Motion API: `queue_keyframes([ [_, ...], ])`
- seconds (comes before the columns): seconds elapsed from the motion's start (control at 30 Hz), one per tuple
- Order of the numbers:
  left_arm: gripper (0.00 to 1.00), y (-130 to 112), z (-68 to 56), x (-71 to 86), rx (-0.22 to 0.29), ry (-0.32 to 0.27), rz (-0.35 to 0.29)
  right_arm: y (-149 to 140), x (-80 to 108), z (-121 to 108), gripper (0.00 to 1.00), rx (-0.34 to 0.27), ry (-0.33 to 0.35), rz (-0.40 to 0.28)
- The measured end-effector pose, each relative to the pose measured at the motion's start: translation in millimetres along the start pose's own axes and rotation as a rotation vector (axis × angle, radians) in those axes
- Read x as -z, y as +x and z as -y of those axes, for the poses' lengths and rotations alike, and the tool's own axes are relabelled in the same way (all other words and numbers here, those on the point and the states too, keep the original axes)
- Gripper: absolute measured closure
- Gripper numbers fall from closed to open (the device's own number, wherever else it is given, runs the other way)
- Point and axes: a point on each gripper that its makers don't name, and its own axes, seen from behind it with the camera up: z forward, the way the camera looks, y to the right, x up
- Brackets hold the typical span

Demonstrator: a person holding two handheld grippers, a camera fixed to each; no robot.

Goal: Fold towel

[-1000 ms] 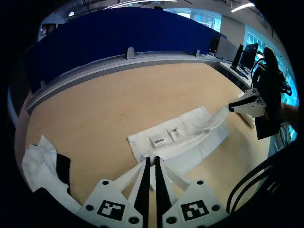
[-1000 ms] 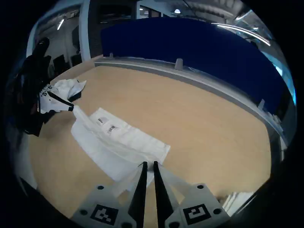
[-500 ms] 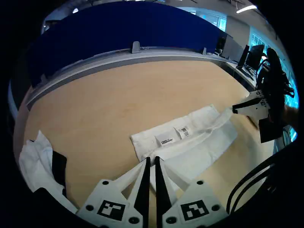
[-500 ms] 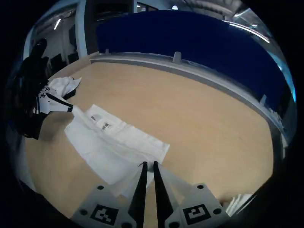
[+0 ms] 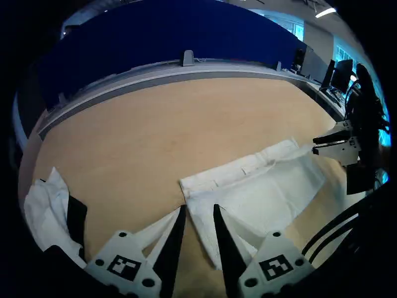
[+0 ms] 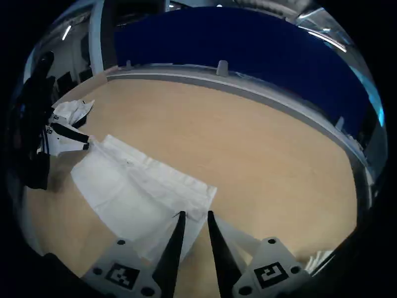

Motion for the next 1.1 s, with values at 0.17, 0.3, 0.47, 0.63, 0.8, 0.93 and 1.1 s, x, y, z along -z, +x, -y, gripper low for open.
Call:
queue_keyframes([
  [0.17,0.25,4,2.1,3.4,0.007,0.003,-0.007,3,2.4,-3,0.19,-0.006,-0.016,-0.008],
  [0.3,0.06,3,3.4,5.0,0.015,0.001,0.001,2,3.2,-4,0.0,-0.02,-0.021,-0.006],
  [0.47,0.06,2,4.6,6.3,0.014,0.003,0.0,1,6.2,-3,0.0,-0.035,-0.015,-0.007],
  [0.63,0.05,2,4.5,9.8,0.01,0.01,0.0,-2,11.6,-3,0.0,-0.029,-0.017,-0.006],
  [0.8,0.06,-1,5.1,16.6,0.014,0.019,0.001,-6,20.1,-2,0.0,-0.022,-0.017,-0.006],
  [0.93,0.05,-6,4.4,24.1,0.02,0.024,0.002,-11,28.3,-1,0.0,-0.024,-0.02,-0.007],
  [1.1,0.05,-14,0.5,33.8,0.023,0.023,0.003,-18,38.5,-1,0.0,-0.028,-0.026,-0.006],
])
